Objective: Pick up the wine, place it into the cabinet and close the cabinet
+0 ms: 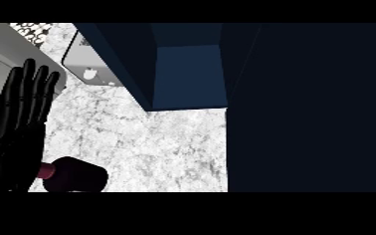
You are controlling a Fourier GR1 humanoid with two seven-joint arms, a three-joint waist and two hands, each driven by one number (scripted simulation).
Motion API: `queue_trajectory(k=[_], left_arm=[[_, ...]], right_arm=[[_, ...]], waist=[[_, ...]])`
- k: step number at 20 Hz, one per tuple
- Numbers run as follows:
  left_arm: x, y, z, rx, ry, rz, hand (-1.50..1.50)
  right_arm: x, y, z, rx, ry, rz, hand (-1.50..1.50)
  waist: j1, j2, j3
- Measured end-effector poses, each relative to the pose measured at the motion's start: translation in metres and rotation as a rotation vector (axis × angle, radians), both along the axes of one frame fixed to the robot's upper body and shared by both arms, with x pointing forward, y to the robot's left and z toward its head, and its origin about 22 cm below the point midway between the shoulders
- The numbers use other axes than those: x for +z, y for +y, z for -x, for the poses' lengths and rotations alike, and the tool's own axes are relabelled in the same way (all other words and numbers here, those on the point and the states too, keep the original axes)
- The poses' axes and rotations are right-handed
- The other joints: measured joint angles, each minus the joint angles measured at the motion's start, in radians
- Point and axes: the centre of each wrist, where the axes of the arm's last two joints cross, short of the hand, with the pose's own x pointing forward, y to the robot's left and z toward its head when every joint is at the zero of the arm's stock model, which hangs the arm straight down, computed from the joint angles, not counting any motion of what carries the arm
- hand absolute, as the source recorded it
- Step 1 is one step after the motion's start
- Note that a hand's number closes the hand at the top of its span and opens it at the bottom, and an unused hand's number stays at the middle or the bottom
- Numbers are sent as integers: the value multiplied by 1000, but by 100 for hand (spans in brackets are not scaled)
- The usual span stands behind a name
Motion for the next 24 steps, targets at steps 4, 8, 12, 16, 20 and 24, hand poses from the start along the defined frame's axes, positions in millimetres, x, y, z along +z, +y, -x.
queue_trajectory(k=[4,8,12,16,20,24], left_arm=[[-10,2,10,170,35,5,-150],[-20,12,33,411,97,117,-150],[-12,-3,57,528,130,243,-150],[3,-24,75,586,132,299,-150],[6,-40,77,576,213,359,-150],[6,-53,75,576,253,384,-150]], right_arm=[[0,0,13,2,15,-5,-150],[0,7,23,94,45,-6,-150],[14,18,34,206,74,-1,-150],[38,20,52,260,81,-2,-150],[54,24,58,277,99,11,-150],[69,31,55,279,112,7,-150]], waist=[[31,-12,-9],[64,-21,-13],[62,-21,-14],[51,-19,-14],[47,-17,-13],[46,-16,-13]])
